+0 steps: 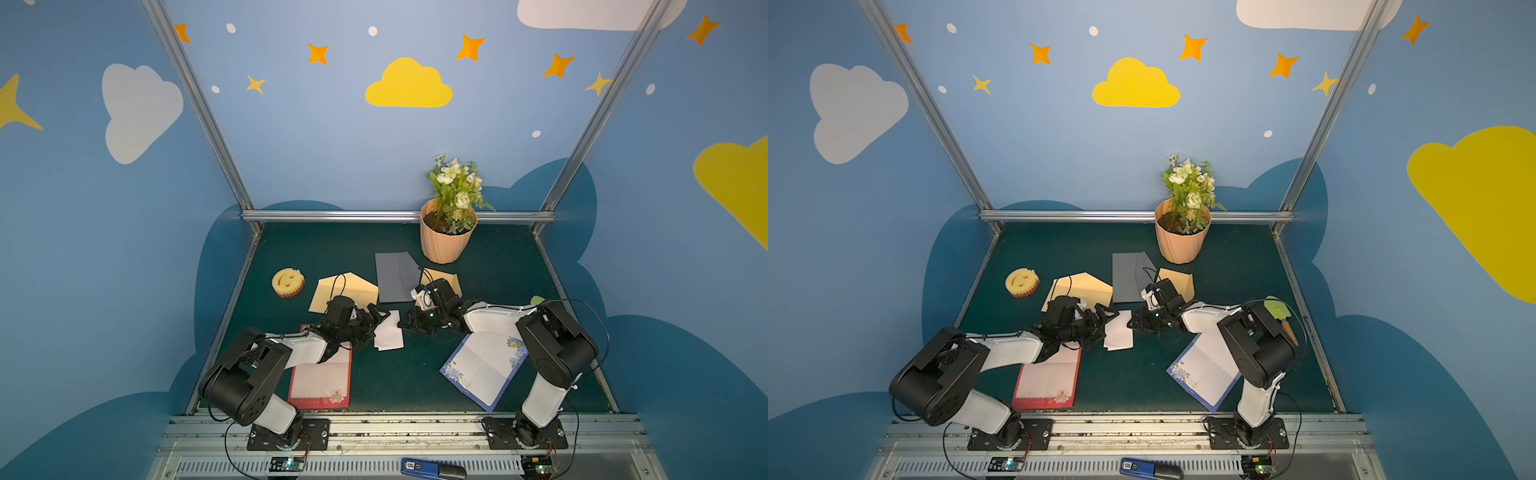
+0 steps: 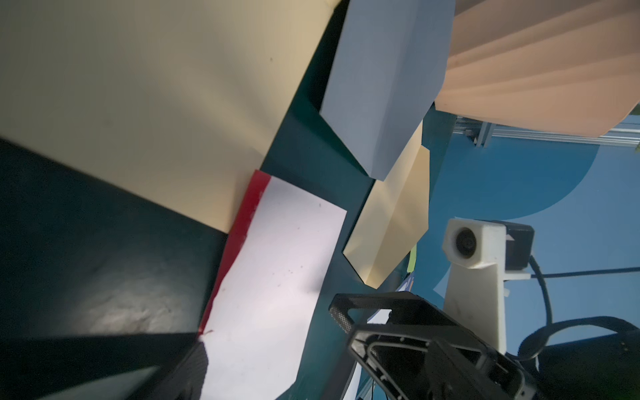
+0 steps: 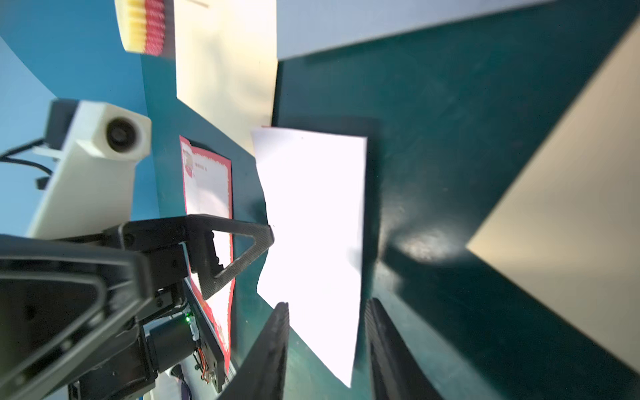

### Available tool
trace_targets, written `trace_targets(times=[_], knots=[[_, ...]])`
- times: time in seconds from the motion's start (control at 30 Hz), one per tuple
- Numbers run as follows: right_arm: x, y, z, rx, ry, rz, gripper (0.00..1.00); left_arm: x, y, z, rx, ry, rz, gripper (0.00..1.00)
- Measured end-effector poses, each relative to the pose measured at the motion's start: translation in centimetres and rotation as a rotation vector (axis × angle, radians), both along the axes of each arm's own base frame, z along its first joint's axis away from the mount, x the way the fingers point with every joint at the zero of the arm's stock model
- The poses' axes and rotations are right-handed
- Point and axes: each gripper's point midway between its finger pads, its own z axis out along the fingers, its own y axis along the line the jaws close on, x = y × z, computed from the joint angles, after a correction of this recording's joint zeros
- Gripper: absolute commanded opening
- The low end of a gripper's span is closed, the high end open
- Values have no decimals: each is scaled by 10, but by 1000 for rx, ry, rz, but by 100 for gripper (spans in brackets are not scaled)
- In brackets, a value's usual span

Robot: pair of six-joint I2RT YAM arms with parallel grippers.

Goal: Fold the letter paper in half and place it into the envelope
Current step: Pick up the letter paper from the center of the board.

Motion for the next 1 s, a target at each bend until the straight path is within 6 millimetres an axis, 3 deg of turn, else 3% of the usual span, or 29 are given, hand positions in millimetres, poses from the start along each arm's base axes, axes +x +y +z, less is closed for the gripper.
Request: trace_targets(times=[0.27, 0.73, 1.0], knots=[[1, -8, -16, -14, 40, -14, 37, 0, -2, 0, -16, -19, -1, 100], [-3, 20, -17, 87, 63, 40, 34, -1, -1, 0, -24, -25, 5, 100], [-9, 24, -23, 86, 95, 49, 5, -1, -1, 0, -23, -26, 5, 100]])
